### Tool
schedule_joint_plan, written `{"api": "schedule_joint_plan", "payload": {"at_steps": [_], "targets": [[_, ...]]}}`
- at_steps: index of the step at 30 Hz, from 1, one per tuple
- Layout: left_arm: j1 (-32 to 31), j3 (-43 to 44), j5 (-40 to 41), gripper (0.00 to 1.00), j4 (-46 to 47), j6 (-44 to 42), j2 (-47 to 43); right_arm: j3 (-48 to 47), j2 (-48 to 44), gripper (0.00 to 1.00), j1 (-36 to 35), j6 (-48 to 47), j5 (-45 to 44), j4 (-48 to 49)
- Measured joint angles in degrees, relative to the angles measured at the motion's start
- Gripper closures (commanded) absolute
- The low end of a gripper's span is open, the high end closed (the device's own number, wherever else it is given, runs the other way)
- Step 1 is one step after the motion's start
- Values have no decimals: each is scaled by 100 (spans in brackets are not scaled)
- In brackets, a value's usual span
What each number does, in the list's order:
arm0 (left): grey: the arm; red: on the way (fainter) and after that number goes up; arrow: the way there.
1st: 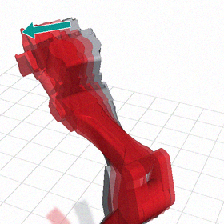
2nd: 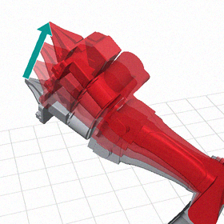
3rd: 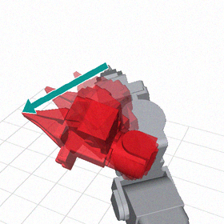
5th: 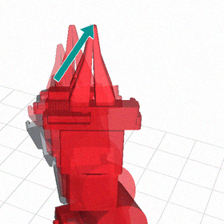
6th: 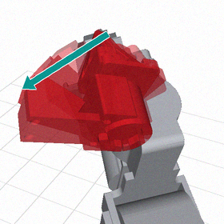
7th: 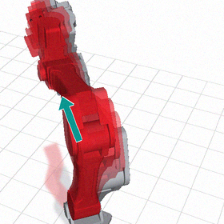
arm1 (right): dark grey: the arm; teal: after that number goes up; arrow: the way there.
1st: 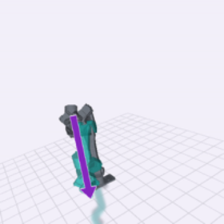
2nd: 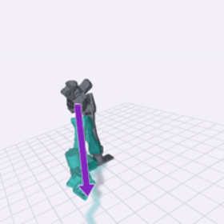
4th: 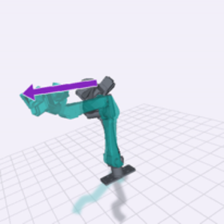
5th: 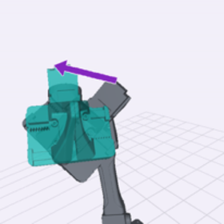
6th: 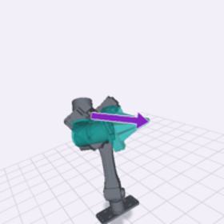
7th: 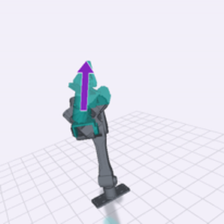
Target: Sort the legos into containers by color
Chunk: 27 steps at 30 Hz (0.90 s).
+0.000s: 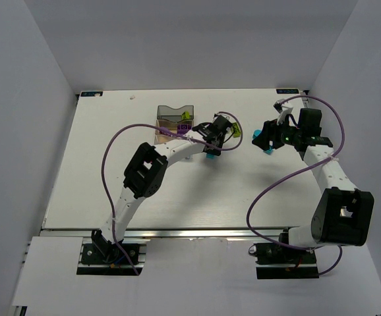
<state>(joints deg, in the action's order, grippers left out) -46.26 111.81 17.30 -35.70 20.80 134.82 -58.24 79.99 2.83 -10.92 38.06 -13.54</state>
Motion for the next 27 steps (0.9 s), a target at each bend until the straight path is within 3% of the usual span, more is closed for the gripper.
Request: {"api": "schedule_joint_plan", "payload": {"at_steps": [8, 11, 13, 19, 23, 27], "targets": [[0, -101, -22, 82, 105, 24, -96, 0, 0, 35, 0, 2, 0, 0], [0, -247, -35, 85, 133, 42, -356, 0, 0, 45, 0, -2, 0, 0], [2, -437, -31, 87, 195, 70, -684, 0, 0, 59, 0, 4, 4, 0], [125, -1469, -4, 88, 496, 282, -2245, 2, 33, 84, 0, 15, 7, -2], [442, -2153, 26, 89, 758, 433, -3112, 2, 129, 88, 0, 46, 7, -9], [837, -2542, 52, 90, 857, 487, -3314, 2, 197, 88, 0, 48, 4, -9]]}}
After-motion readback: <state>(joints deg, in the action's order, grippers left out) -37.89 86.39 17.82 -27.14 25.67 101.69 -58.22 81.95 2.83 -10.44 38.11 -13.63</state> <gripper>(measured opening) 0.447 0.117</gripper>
